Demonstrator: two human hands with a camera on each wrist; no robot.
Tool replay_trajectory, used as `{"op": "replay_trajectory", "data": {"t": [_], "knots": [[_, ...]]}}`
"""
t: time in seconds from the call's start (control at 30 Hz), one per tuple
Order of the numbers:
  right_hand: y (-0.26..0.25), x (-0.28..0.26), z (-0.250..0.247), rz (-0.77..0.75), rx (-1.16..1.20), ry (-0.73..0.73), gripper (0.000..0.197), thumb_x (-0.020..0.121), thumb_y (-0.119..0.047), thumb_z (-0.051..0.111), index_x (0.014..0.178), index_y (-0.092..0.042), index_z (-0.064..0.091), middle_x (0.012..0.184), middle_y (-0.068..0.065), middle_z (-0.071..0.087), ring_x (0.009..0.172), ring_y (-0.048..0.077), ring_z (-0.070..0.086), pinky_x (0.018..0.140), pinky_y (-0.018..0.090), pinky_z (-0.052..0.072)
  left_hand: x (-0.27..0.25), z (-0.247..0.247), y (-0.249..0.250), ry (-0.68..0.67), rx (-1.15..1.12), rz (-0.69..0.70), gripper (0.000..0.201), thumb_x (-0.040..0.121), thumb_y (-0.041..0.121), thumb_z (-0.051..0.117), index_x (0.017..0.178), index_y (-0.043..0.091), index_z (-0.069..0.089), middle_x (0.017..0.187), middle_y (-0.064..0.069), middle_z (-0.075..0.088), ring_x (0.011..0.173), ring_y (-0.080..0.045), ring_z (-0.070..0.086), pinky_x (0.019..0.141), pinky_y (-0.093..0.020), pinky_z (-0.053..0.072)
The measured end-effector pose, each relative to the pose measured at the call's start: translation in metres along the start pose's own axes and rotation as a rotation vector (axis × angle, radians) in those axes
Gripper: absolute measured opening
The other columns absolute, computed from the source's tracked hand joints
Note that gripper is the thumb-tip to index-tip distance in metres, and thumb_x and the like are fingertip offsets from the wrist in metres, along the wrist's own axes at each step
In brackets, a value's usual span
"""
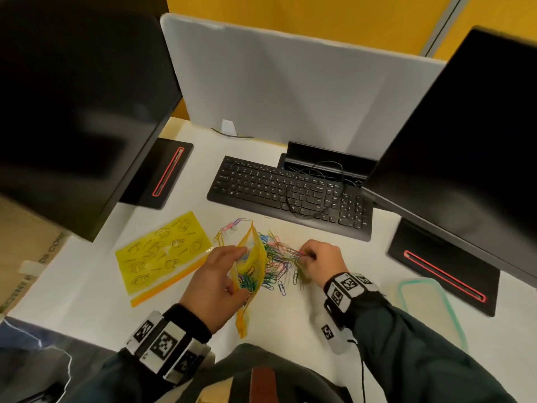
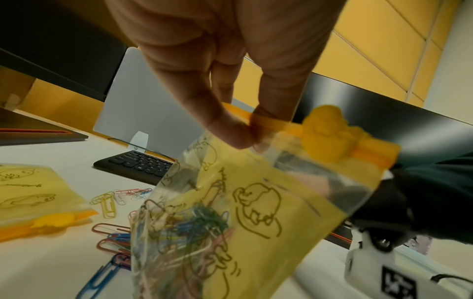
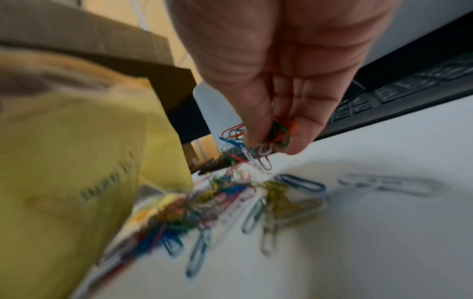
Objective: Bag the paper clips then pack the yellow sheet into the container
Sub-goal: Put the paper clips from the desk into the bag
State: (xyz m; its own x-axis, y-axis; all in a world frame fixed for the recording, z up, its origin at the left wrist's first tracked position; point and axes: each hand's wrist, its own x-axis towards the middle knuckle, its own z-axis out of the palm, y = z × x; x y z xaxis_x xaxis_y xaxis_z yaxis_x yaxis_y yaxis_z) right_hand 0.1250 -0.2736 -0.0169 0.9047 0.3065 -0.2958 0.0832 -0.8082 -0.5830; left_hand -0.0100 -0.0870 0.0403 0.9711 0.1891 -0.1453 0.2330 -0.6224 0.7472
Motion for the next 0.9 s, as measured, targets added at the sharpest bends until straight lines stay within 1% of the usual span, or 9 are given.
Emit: {"op": "replay_trajectory", "data": {"t": [0.1, 0.2, 0.3, 0.37, 0.5, 0.6, 0.7, 0.83, 0.9], "knots": [[-0.010, -0.018, -0.017, 0.010, 0.375, -0.001, 0.017, 0.080, -0.001, 0.067, 0.075, -0.018, 0.065, 0.068, 0.001, 0.059, 0.062, 0.014, 0.056, 0.062, 0.025, 0.049, 0.001, 0.004, 0.000, -0.005, -0.003, 0.013, 0.068, 0.066, 0.008, 0.074, 0.126, 0.026, 0.047, 0.119, 0.015, 0.036, 0.067, -0.010, 0.056, 0.058, 0.001, 0.037], [-0.035, -0.039, -0.036, -0.099, 0.793, -0.025, 0.021, 0.079, 0.011, 0.062, 0.076, -0.009, 0.062, 0.063, 0.002, 0.058, 0.049, 0.003, 0.054, 0.052, 0.016, 0.049, 0.001, 0.006, 0.001, -0.009, -0.006, 0.030, 0.070, 0.064, 0.011, 0.077, 0.126, 0.026, 0.047, 0.116, 0.016, 0.037, 0.066, -0.011, 0.055, 0.057, 0.000, 0.038], [-0.062, -0.053, -0.045, -0.233, 0.993, -0.069, 0.018, 0.078, 0.014, 0.059, 0.080, -0.004, 0.062, 0.064, 0.003, 0.064, 0.052, 0.006, 0.056, 0.053, 0.017, 0.050, 0.003, 0.006, 0.002, -0.026, -0.008, 0.026, 0.071, 0.063, 0.013, 0.078, 0.126, 0.026, 0.046, 0.115, 0.016, 0.036, 0.063, -0.009, 0.053, 0.056, 0.000, 0.037], [-0.074, -0.056, -0.045, -0.291, 1.038, -0.100, 0.019, 0.078, 0.015, 0.059, 0.081, -0.003, 0.062, 0.067, 0.005, 0.063, 0.054, 0.007, 0.056, 0.055, 0.018, 0.051, 0.004, 0.005, 0.003, -0.032, 0.012, 0.023, 0.072, 0.063, 0.016, 0.078, 0.127, 0.026, 0.046, 0.116, 0.016, 0.035, 0.052, -0.009, 0.050, 0.055, 0.001, 0.036], [-0.084, -0.055, -0.032, -0.291, 1.068, -0.148, 0.021, 0.078, 0.016, 0.059, 0.080, -0.005, 0.061, 0.068, 0.005, 0.064, 0.056, 0.009, 0.058, 0.057, 0.020, 0.052, 0.004, 0.003, 0.006, -0.027, 0.014, 0.033, 0.072, 0.061, 0.016, 0.080, 0.125, 0.021, 0.047, 0.114, 0.014, 0.035, 0.057, -0.001, 0.053, 0.056, 0.000, 0.037], [-0.078, -0.051, -0.015, -0.236, 1.023, -0.192, 0.026, 0.077, 0.017, 0.060, 0.080, -0.009, 0.061, 0.071, -0.002, 0.070, 0.061, 0.007, 0.063, 0.060, 0.018, 0.055, 0.004, 0.004, 0.006, -0.010, -0.001, 0.046, 0.071, 0.059, 0.014, 0.080, 0.123, 0.019, 0.050, 0.113, 0.013, 0.038, 0.058, 0.003, 0.052, 0.055, 0.000, 0.036], [-0.076, -0.050, -0.008, -0.218, 0.846, -0.236, 0.032, 0.076, 0.018, 0.059, 0.085, -0.012, 0.062, 0.094, 0.007, 0.068, 0.077, 0.005, 0.066, 0.068, 0.016, 0.054, 0.004, 0.006, 0.003, 0.003, -0.005, 0.044, 0.072, 0.060, 0.013, 0.079, 0.125, 0.020, 0.049, 0.115, 0.011, 0.039, 0.057, 0.002, 0.053, 0.056, 0.000, 0.037], [-0.078, -0.058, -0.002, -0.310, 0.422, -0.208, 0.036, 0.081, 0.008, 0.055, 0.098, -0.022, 0.064, 0.107, -0.004, 0.066, 0.101, 0.005, 0.061, 0.090, 0.017, 0.047, 0.005, 0.007, 0.002, 0.027, -0.026, 0.048, 0.070, 0.061, 0.007, 0.076, 0.125, 0.020, 0.049, 0.114, 0.010, 0.041, 0.061, -0.009, 0.054, 0.057, -0.003, 0.040], [-0.077, -0.062, -0.002, -0.331, 0.445, -0.094, 0.035, 0.085, 0.003, 0.052, 0.092, -0.029, 0.065, 0.095, -0.010, 0.068, 0.090, 0.002, 0.062, 0.084, 0.017, 0.048, 0.005, 0.007, 0.002, 0.040, -0.026, 0.050, 0.070, 0.062, 0.005, 0.076, 0.124, 0.021, 0.050, 0.113, 0.011, 0.041, 0.064, -0.016, 0.054, 0.056, -0.004, 0.040]]}}
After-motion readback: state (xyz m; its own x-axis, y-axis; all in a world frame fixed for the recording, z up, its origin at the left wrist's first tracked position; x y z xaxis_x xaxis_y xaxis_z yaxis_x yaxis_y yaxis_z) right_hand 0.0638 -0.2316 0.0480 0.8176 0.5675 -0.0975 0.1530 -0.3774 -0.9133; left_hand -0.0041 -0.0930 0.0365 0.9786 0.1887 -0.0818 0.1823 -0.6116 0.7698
